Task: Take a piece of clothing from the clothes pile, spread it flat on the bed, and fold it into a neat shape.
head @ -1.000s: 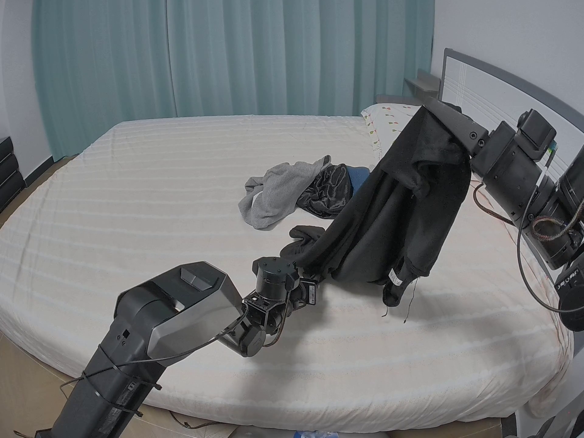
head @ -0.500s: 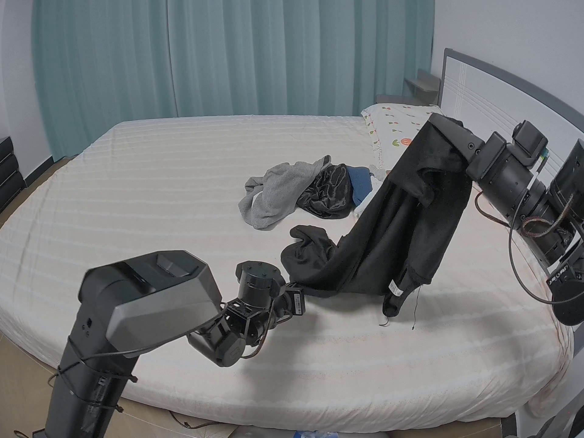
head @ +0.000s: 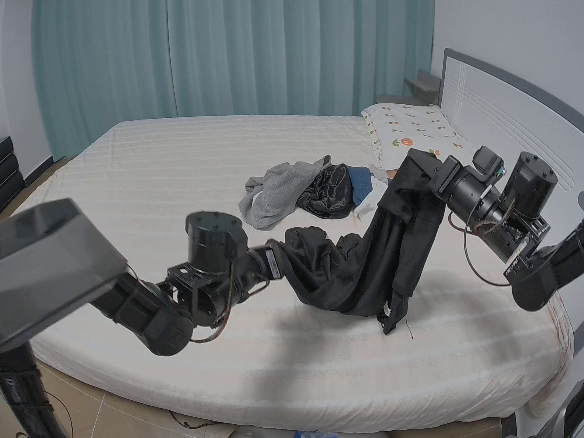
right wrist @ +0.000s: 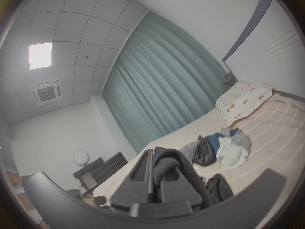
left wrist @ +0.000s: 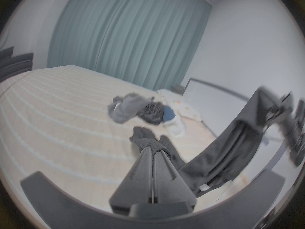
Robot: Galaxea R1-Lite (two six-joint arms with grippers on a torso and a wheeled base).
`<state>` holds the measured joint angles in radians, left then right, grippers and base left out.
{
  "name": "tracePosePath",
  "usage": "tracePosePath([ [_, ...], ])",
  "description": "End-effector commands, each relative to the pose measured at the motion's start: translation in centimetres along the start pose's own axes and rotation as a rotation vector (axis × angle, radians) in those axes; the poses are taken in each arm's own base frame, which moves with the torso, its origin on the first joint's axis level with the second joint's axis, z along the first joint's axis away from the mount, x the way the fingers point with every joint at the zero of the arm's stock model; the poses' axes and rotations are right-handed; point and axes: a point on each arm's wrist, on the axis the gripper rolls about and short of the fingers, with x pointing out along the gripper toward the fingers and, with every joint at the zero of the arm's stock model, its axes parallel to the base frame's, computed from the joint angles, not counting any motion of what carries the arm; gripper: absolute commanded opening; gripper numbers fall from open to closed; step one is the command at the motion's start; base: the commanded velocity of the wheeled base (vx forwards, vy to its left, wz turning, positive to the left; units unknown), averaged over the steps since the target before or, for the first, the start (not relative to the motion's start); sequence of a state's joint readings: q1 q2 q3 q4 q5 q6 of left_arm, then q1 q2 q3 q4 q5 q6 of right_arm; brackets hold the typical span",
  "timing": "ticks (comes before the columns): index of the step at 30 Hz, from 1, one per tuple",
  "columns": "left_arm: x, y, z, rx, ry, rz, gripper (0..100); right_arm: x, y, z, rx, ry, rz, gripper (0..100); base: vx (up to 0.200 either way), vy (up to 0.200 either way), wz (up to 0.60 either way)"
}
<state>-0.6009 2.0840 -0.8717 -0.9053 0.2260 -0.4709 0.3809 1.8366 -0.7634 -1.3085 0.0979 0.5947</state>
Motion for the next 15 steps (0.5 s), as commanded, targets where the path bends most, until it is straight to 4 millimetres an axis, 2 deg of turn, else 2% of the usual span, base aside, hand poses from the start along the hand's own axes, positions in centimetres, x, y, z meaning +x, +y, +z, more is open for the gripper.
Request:
tracePosePath([
  [1, -6.0, -2.2, 9.4, -0.155, -0.241, -0.091, 0, 2.6, -1.4, 2.9, -0.011, -0.159, -0.057, 0, 0.0, 0.0, 0.0],
  [2, -6.6, -1.6, 10.7, -0.169, -0.266, -0.069, 0, 2.5, -1.0, 4.7, -0.02, -0.223, -0.054, 0, 0.0, 0.0, 0.0],
  [3, -6.7, -1.2, 11.1, -0.174, -0.277, -0.058, 0, 2.3, -0.7, 5.3, -0.022, -0.242, -0.05, 0, 0.0, 0.0, 0.0],
  [7, -6.5, -0.2, 10.5, -0.179, -0.261, -0.024, 0, 1.4, -0.6, 5.1, -0.016, -0.221, -0.062, 0, 0.0, 0.0, 0.0],
  [8, -6.1, 0.7, 8.2, -0.197, -0.192, 0.009, 0, 0.1, -1.7, 2.2, -0.001, -0.111, -0.111, 0, 0.0, 0.0, 0.0],
  [9, -5.6, 0.9, 7.1, -0.205, -0.162, 0.016, 0, -0.6, -2.0, 1.0, 0.01, -0.064, -0.127, 0, 0.0, 0.0, 0.0],
  [10, -5.6, 0.9, 7.1, -0.205, -0.162, 0.016, 0, -0.6, -2.0, 1.0, 0.01, -0.064, -0.127, 0, 0.0, 0.0, 0.0],
  [11, -4.9, 1.1, 5.5, -0.22, -0.129, 0.019, 0, -1.6, -2.4, -1.2, 0.064, 0.022, -0.154, 0, 0.0, 0.0, 0.0],
  [13, -4.6, 1.0, 4.5, -0.235, -0.116, 0.01, 0, -2.3, -2.1, -2.5, 0.118, 0.074, -0.162, 0, 0.0, 0.0, 0.0],
  [14, -4.6, 0.9, 3.3, -0.257, -0.101, -0.01, 0, -3.4, -1.5, -4.1, 0.169, 0.139, -0.165, 0, 0.0, 0.0, 0.0],
  [15, -4.7, 0.9, 2.6, -0.265, -0.09, -0.02, 0, -3.9, -1.4, -4.7, 0.179, 0.164, -0.173, 0, 0.0, 0.0, 0.0],
])
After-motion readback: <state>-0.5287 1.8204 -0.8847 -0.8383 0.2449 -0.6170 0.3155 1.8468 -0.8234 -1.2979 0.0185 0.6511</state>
